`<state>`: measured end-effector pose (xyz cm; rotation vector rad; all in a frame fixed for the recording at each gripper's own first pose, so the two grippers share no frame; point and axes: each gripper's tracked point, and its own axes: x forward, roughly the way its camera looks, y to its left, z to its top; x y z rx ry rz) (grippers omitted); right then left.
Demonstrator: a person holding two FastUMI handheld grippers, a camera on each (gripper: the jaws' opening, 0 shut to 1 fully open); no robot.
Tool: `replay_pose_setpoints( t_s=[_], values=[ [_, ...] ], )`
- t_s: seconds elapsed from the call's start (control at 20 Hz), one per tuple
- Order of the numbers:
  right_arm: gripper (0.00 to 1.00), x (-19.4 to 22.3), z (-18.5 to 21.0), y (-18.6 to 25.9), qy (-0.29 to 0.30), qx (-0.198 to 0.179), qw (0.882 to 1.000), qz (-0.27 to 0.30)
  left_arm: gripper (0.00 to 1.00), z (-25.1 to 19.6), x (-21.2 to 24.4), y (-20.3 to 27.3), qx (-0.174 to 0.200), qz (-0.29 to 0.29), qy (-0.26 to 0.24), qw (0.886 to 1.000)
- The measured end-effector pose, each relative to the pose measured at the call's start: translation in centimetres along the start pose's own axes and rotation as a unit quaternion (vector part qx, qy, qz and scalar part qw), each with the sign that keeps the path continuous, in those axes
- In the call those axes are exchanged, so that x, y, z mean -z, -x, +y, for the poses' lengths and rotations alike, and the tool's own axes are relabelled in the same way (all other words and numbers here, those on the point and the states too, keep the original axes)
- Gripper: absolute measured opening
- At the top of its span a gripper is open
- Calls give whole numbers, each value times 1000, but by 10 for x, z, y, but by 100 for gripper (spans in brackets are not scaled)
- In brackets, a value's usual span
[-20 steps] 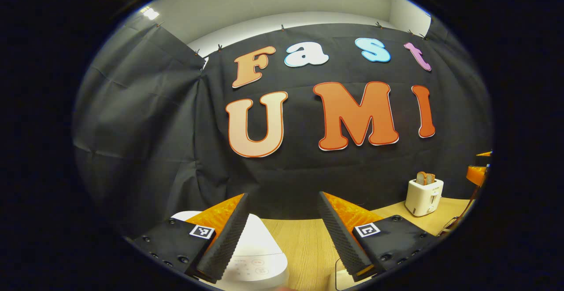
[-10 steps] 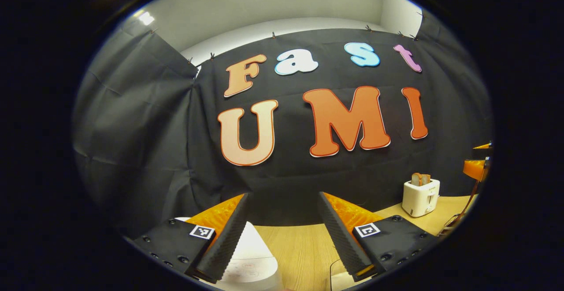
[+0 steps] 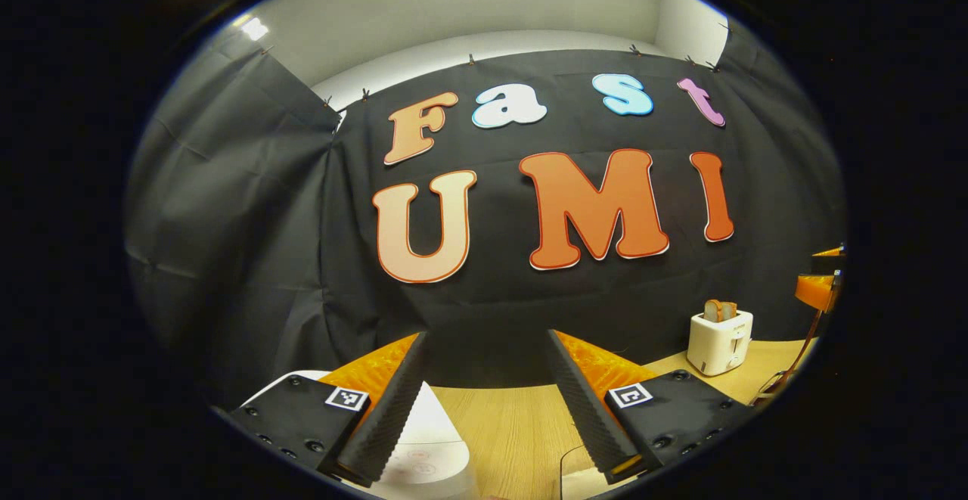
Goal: Close the left gripper, press the button to open the rice cooker; take a wooden spoon from the chopstick holder with the right hand, scoop a spoonful of rice and pour it into the rice cooker, then put the wooden spoon back into the chopstick holder.
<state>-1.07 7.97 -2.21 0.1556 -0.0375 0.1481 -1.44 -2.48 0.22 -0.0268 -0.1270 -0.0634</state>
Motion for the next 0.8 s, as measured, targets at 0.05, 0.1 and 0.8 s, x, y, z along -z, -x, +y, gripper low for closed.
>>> replay_pose_setpoints(
  t_s=[0.05,0.1,0.8],
  values=[
    [92,-2,-2,-1,1,1,1000,-2,99,-3,1,1,3,1,2,1000],
    [92,-2,-3,-1,1,1,1000,-3,95,-3,1,1,2,2,3,1000],
    [92,-9,-5,2,-9,-3,1000,-10,96,11,-10,5,-22,-10,-1,1000]
  ],
)
